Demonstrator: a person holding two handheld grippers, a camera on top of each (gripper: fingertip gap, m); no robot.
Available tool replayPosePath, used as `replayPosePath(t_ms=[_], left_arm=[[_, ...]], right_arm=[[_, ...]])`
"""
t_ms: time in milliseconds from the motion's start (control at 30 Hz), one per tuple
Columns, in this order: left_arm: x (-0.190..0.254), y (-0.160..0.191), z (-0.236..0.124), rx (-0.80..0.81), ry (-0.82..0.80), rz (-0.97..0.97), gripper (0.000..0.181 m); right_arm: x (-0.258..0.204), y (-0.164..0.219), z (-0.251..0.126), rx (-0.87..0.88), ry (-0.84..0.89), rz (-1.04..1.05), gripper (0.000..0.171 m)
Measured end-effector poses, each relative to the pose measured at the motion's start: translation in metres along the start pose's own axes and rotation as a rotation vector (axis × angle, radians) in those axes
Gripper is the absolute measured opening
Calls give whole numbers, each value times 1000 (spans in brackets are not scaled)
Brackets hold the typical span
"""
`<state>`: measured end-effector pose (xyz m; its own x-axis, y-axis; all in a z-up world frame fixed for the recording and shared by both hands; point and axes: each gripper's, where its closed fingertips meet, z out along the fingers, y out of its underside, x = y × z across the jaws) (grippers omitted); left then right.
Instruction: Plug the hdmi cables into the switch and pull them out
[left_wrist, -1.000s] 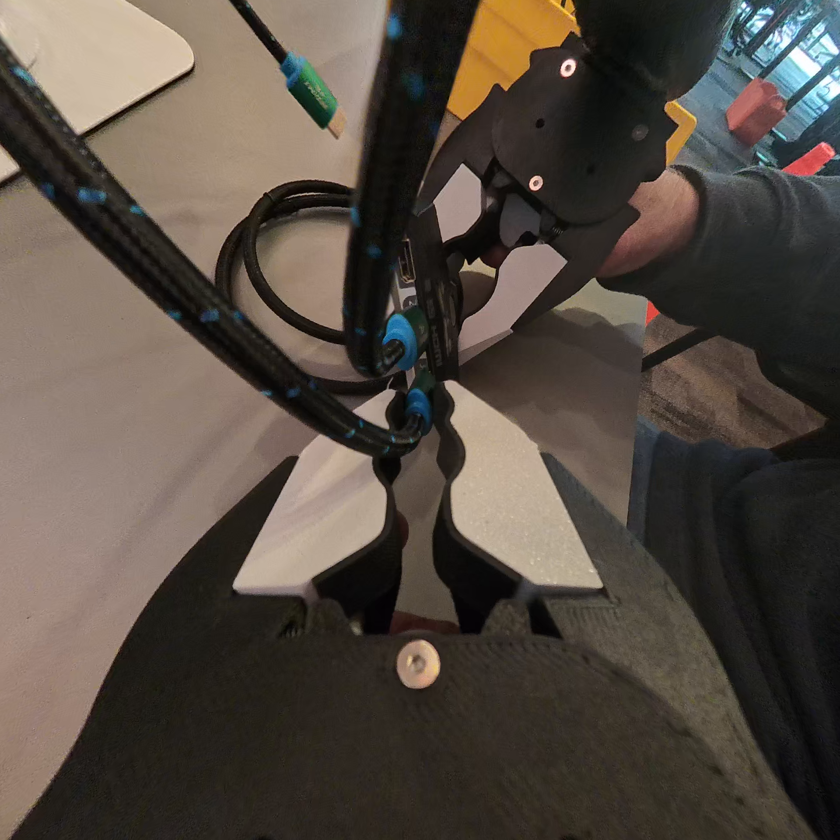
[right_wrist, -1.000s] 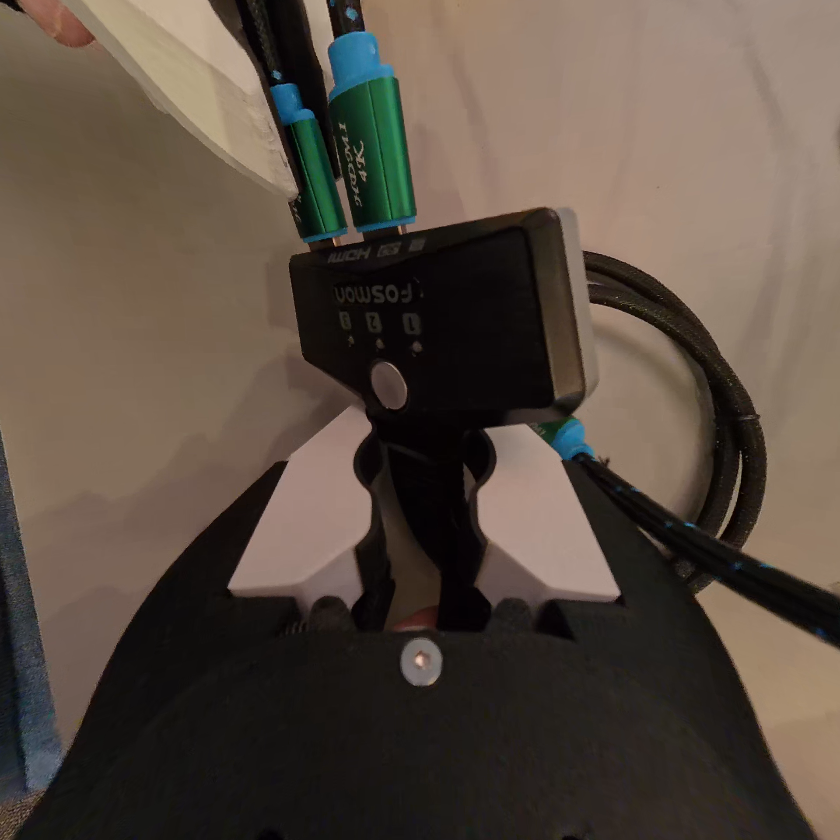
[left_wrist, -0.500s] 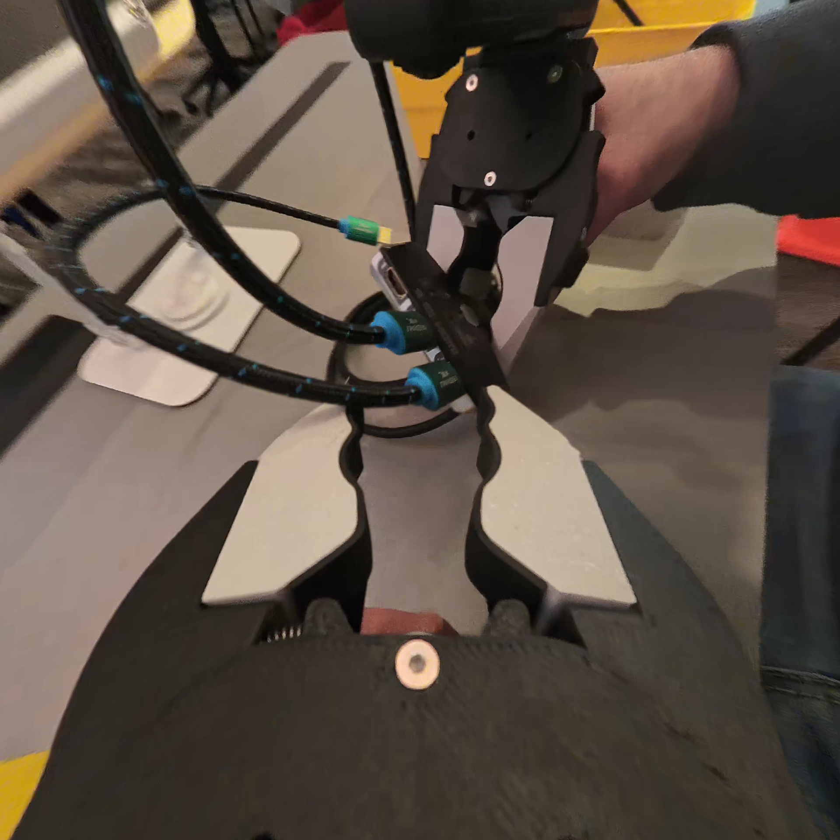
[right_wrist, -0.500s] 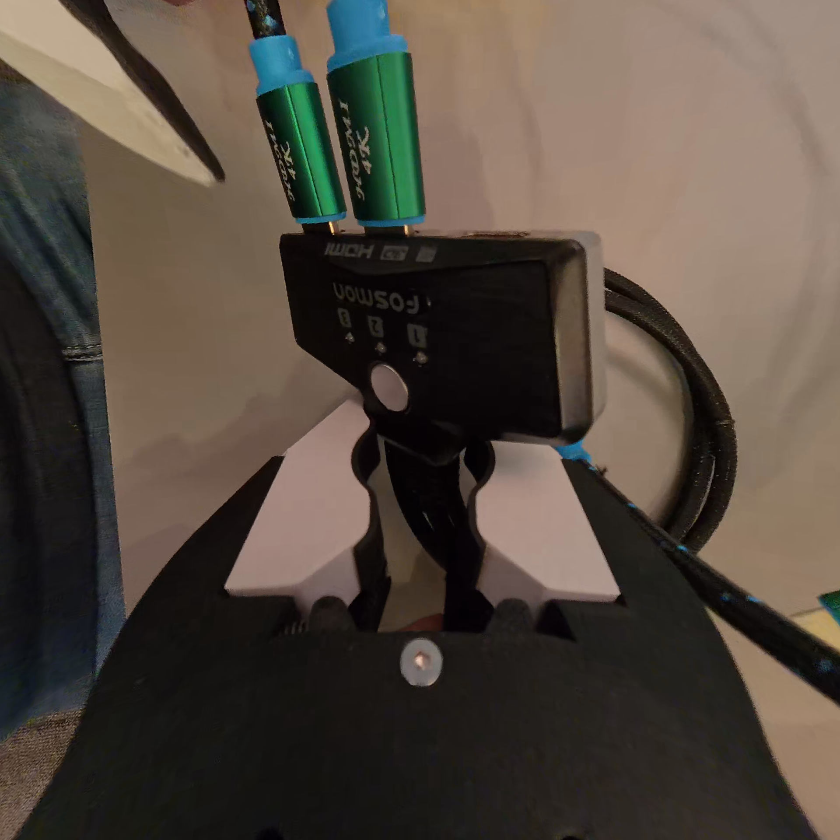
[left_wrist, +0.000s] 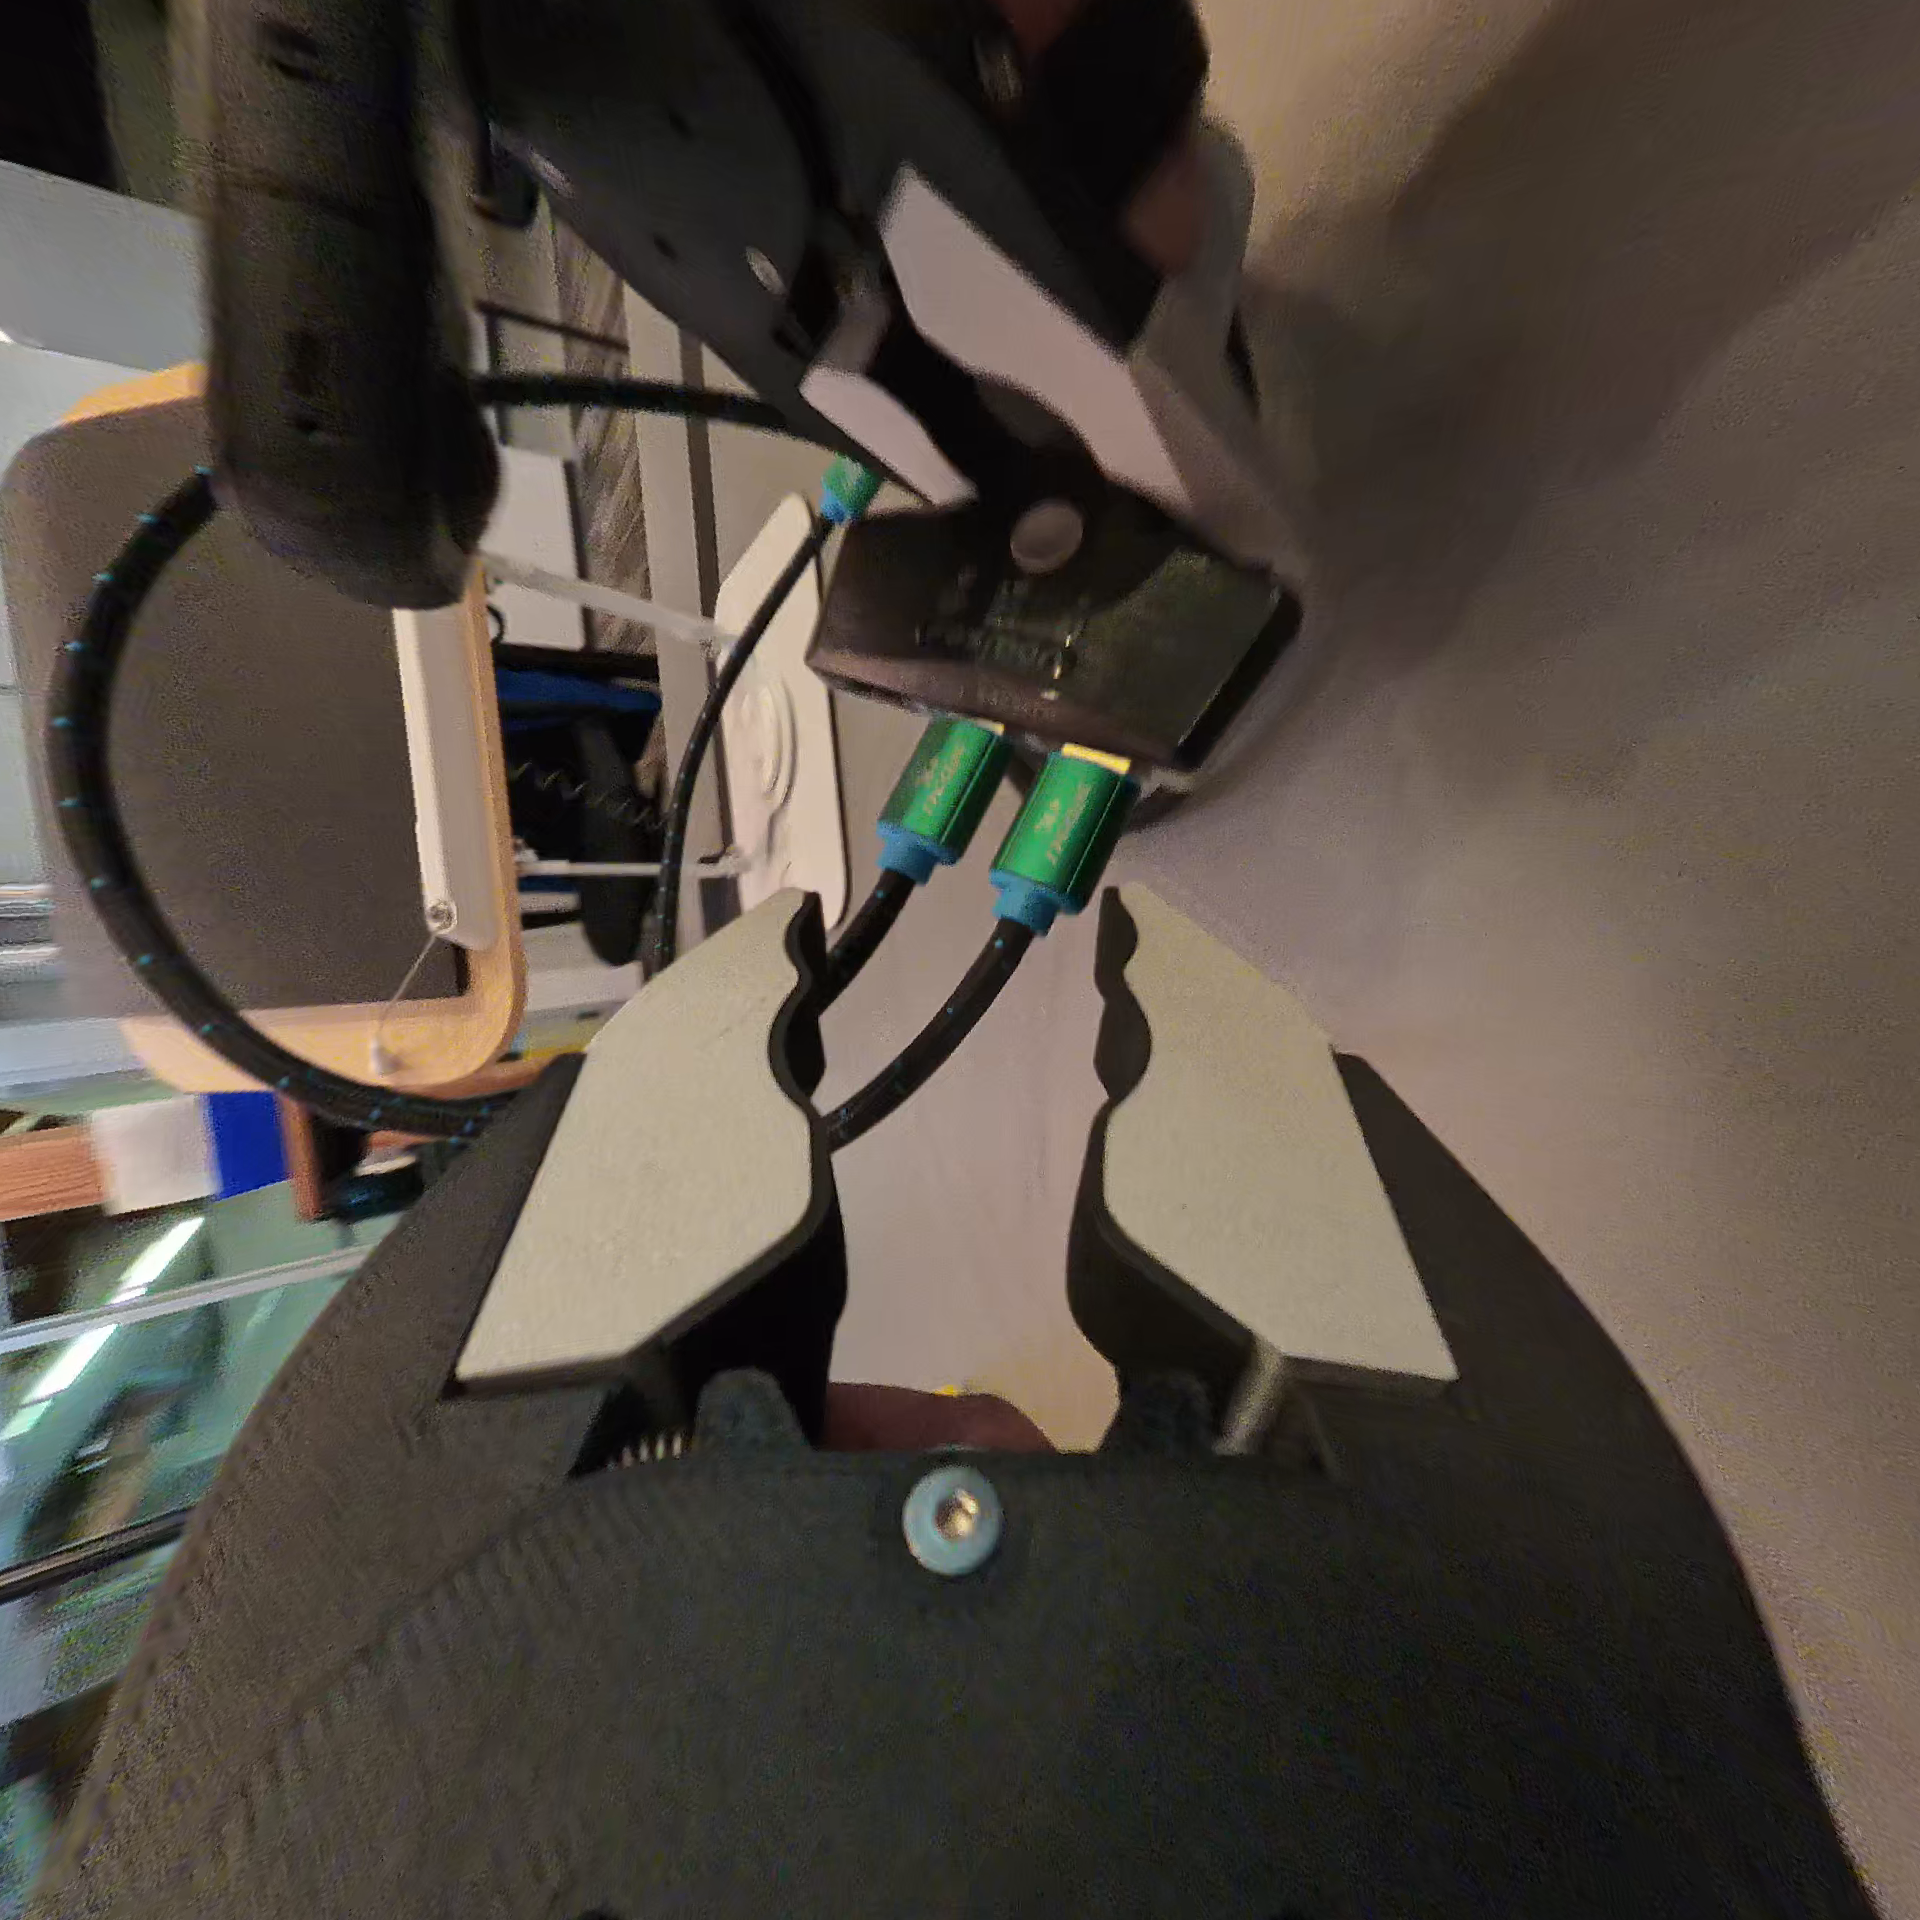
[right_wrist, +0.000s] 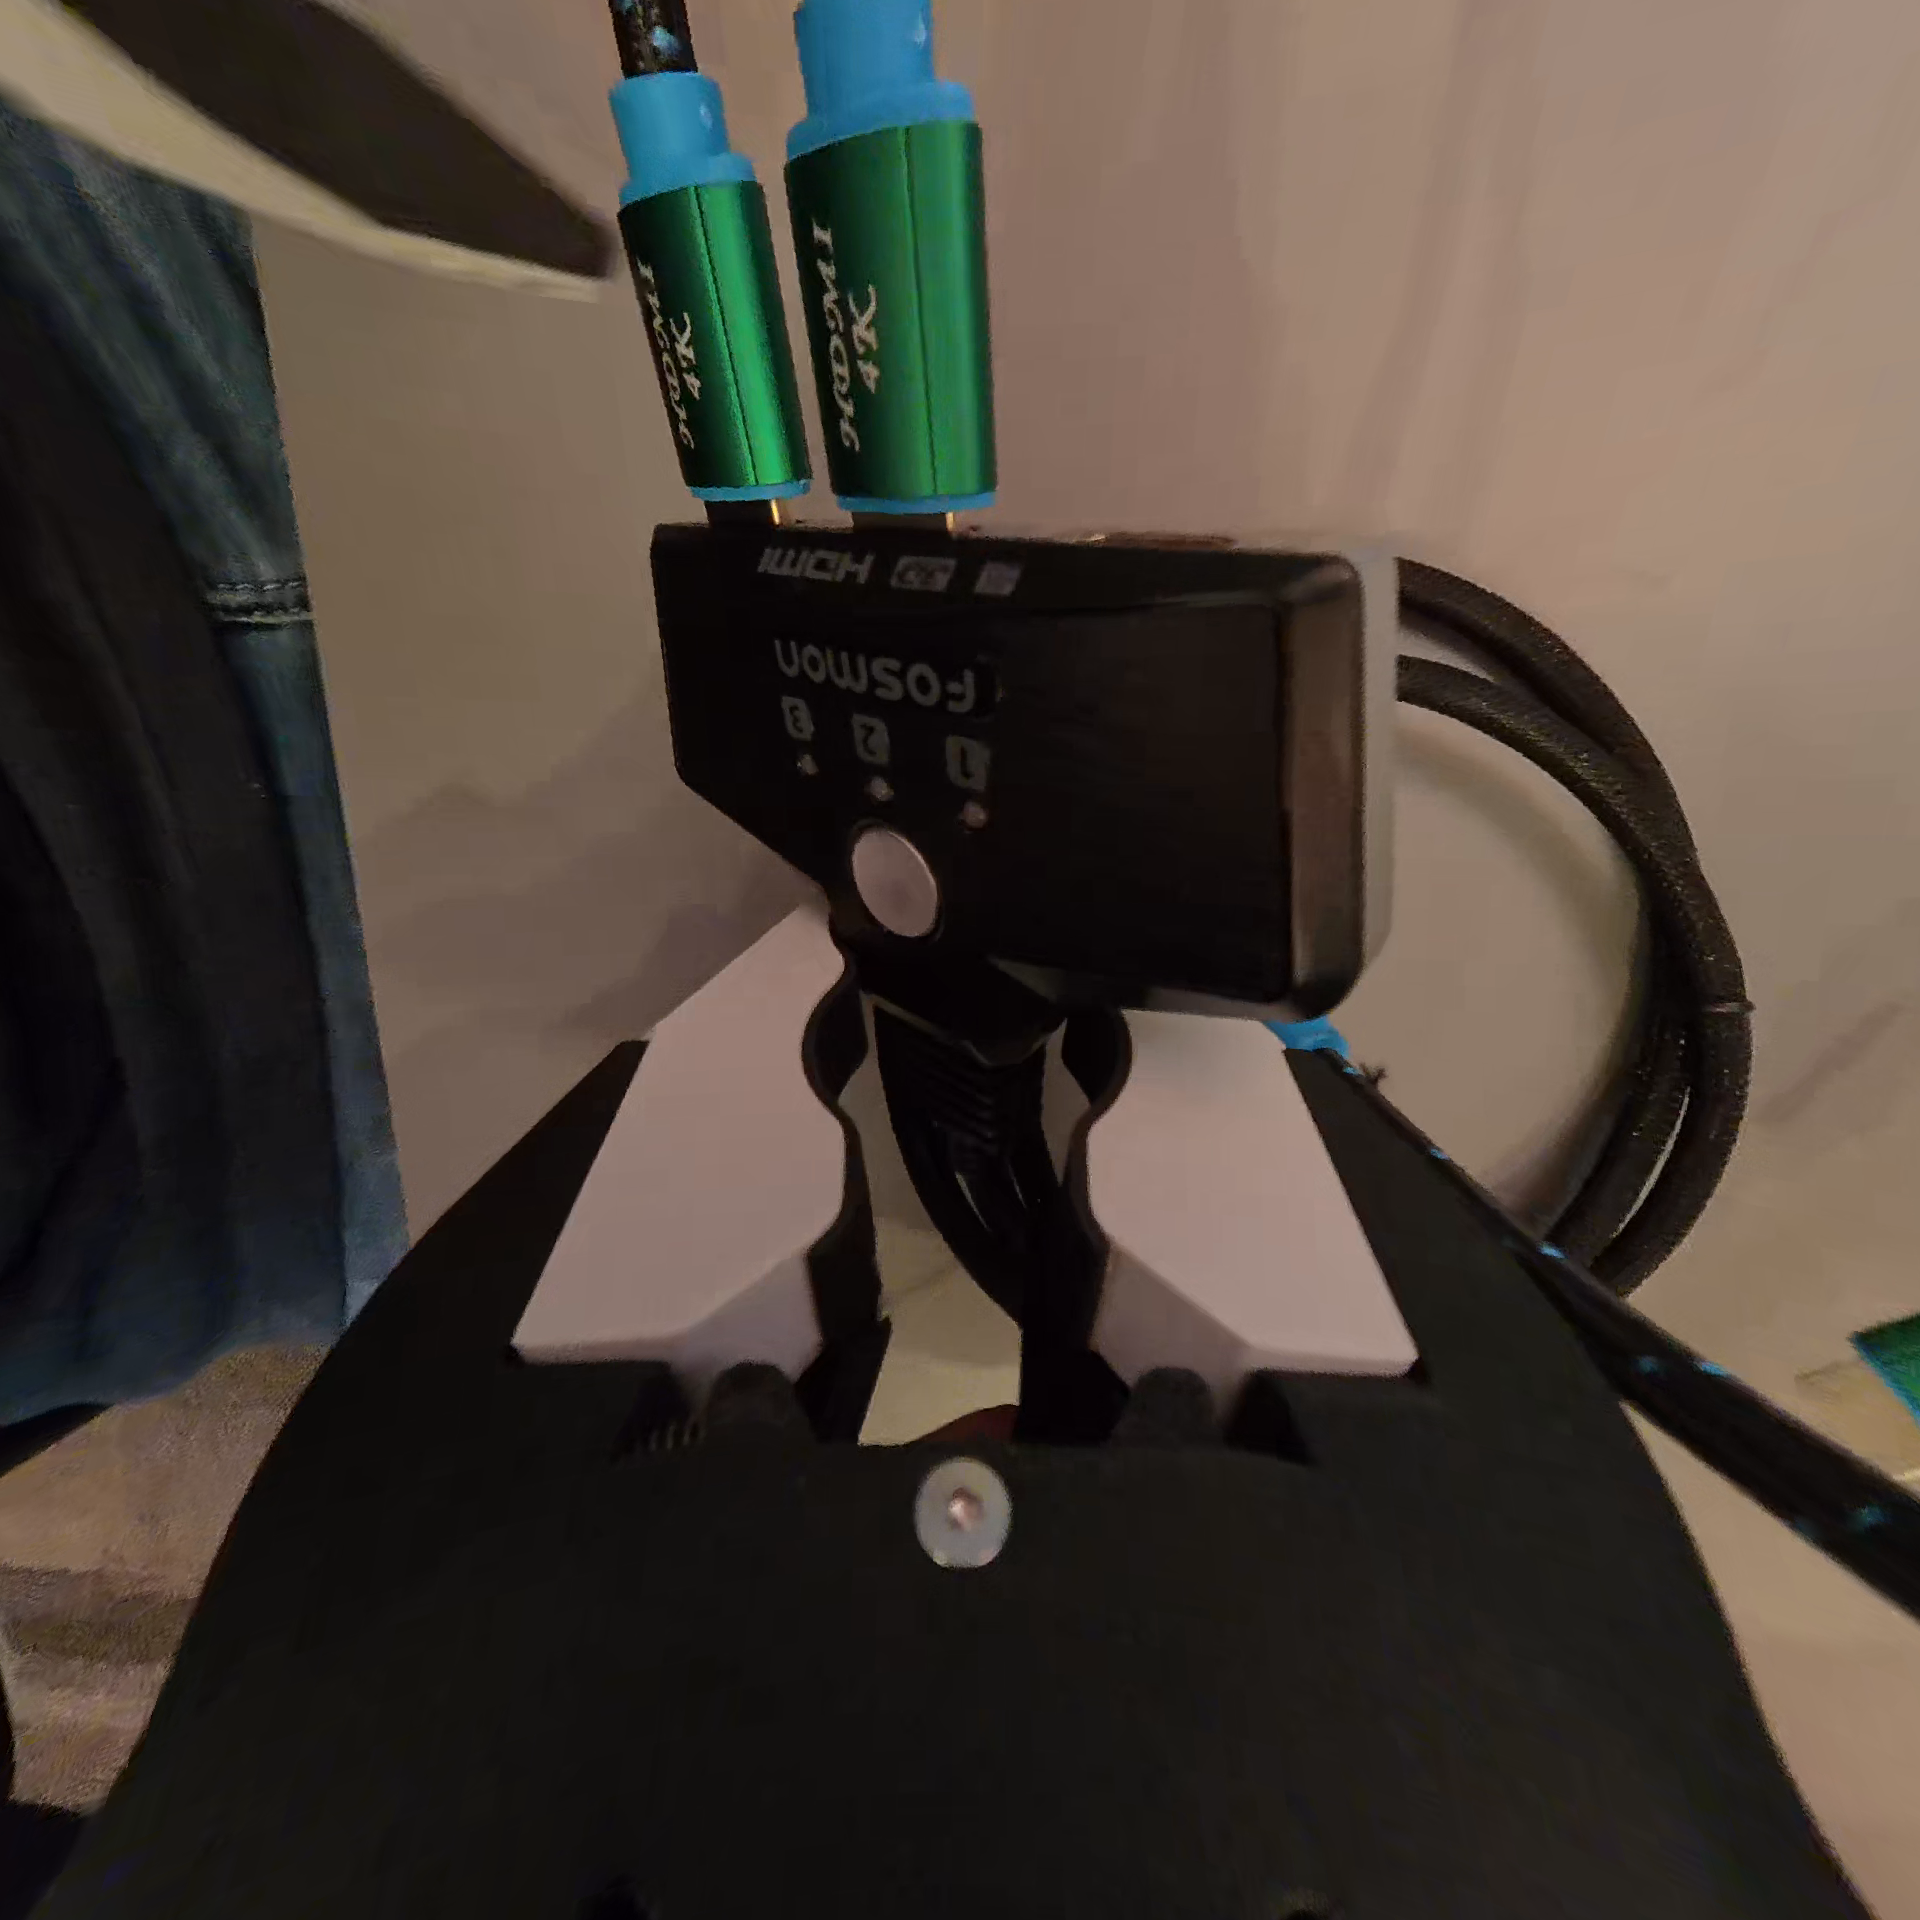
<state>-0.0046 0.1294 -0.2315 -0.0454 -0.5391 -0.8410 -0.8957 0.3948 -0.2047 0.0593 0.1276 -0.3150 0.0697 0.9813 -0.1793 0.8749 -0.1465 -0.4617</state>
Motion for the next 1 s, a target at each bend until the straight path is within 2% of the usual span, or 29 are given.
replayPosePath(t_ms=[200,267,300,400,467,533,633,733,867,1000], left_arm=[[9,16,15,-78,-45,115,50],[7,20,17,-106,-73,107,57],[4,12,14,-61,-100,122,61],[8,11,14,-79,-80,113,65],[10,15,17,-94,-68,102,63],[12,22,20,-119,-58,107,49],[14,28,24,-146,-51,94,45],[21,35,30,-156,-5,30,41],[33,39,33,-156,98,-64,28],[36,39,35,-180,168,-97,28]], right_arm=[[-12,0,5,-66,-36,-54,34],[-15,3,6,-93,-46,-77,31],[-15,8,7,-131,-38,-81,31],[-14,13,7,-194,-16,-94,31],[-15,12,7,-185,-21,-93,31],[-15,10,5,-173,-21,-93,30],[-13,9,3,-183,-4,-90,33],[-10,0,-2,-117,15,-65,49],[1,-9,-21,-60,130,-71,85],[5,-5,-17,-85,199,-105,93]])
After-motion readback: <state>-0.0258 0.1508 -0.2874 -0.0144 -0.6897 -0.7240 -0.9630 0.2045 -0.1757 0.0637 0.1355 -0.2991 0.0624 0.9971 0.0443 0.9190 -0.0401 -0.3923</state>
